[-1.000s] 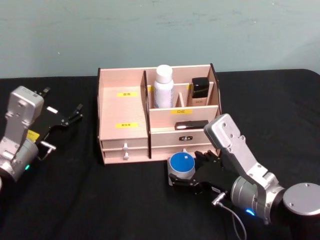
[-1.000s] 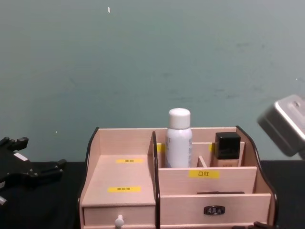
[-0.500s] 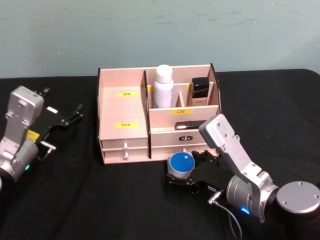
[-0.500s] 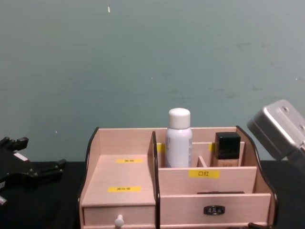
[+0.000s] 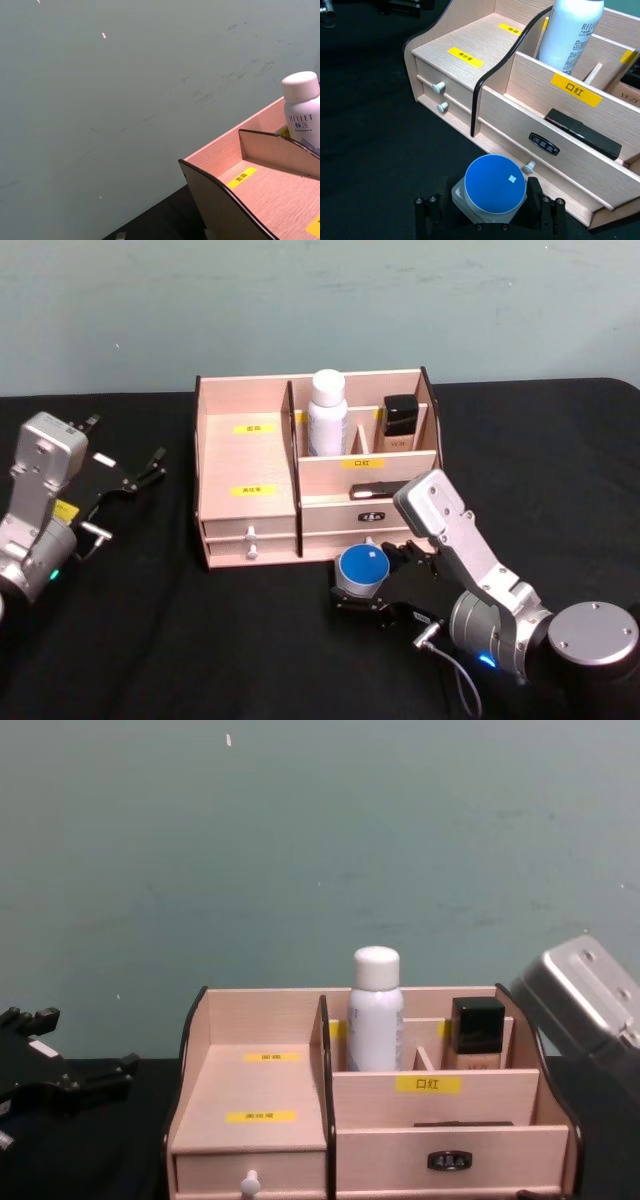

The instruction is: Pick up the facial cleanser and watermelon frost from the table and place them into the tiered storage box.

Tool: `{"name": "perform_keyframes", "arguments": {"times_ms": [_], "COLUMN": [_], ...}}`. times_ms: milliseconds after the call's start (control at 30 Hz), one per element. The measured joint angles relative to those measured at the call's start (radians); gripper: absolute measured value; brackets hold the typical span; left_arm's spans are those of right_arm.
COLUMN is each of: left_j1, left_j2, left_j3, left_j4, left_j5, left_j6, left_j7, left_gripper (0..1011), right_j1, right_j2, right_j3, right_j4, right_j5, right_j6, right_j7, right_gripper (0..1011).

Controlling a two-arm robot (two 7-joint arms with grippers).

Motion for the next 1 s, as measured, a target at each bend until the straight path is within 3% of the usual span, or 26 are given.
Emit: {"name": "perform_keyframes", "arguments": {"times_ms": [500, 767, 1000], "left_j1": [0.000, 0.000, 0.000], "left_j2": [0.000, 0.000, 0.000], "left_j3": [0.000, 0.000, 0.000], "left_j4": [0.000, 0.000, 0.000], "left_j5": [0.000, 0.000, 0.000], "left_j6": [0.000, 0.000, 0.000], "left_j7": [0.000, 0.000, 0.000], "left_gripper": [1010, 1010, 1010], "right_j1": [-0.002, -0.002, -0.002], "right_j2": [-0.003, -0.002, -0.002], "right_j3": [0.003, 0.002, 0.002], "right_j4": [0.001, 0.000, -0.001], "right_j5": [-0.010, -0.008, -0.007], "right_j6": [0.005, 0.006, 0.006], "right_j7": [0.006, 0.005, 0.004], "right_gripper": [1003, 826, 774]}}
